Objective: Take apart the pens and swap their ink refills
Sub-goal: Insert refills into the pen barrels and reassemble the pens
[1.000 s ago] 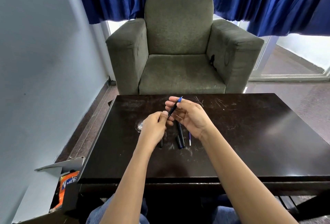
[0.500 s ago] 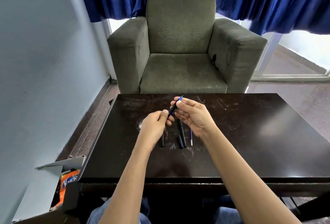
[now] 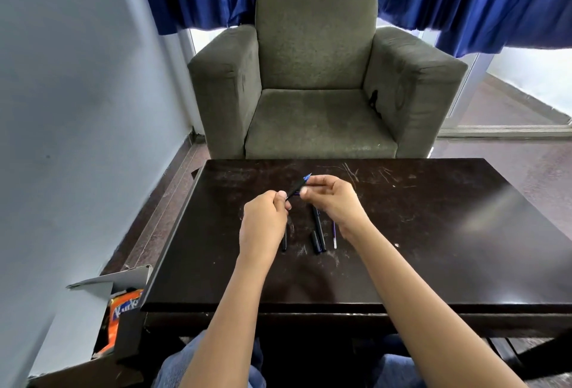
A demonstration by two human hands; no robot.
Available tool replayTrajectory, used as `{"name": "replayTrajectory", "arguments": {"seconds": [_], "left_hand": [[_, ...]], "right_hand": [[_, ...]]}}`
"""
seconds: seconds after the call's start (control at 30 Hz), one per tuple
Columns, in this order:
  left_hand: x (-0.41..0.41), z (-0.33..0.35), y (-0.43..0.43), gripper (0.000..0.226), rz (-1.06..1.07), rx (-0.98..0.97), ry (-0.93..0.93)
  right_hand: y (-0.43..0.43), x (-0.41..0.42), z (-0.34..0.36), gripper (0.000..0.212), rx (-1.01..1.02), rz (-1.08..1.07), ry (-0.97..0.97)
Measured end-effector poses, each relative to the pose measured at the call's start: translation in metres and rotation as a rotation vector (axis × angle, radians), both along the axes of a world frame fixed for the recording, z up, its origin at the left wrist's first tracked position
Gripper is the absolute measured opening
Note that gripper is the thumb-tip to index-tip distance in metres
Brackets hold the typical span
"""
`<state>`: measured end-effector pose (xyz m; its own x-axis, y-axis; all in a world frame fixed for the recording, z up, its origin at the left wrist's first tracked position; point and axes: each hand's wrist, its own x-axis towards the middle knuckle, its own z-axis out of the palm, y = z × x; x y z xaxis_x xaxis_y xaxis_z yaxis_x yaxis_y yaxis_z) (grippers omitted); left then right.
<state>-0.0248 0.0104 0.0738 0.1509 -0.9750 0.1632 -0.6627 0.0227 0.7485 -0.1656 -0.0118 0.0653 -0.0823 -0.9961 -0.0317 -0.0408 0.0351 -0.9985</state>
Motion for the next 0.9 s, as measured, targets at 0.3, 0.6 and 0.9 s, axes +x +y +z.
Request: {"name": "replayTrajectory", "arguments": {"seconds": [0.3,0.6,0.9], "left_hand": [[0.002,-0.001,-0.001,0.038,0.024,0.059,-0.015],[0.003,0.000,-0.001,0.038,0.022,0.071,-0.027],[0.004,0.001,-0.003,0.037,0.030,0.081,-0.012]], "right_hand": [[0.007,-0.007,-0.049,0.073,-0.053,0.427,1.575],[0.006,-0.005,-0.075,0.050,-0.087,0.480,1.738],[0.000,-0.001,-0.074,0.027,-0.164,0.406,1.322]]}}
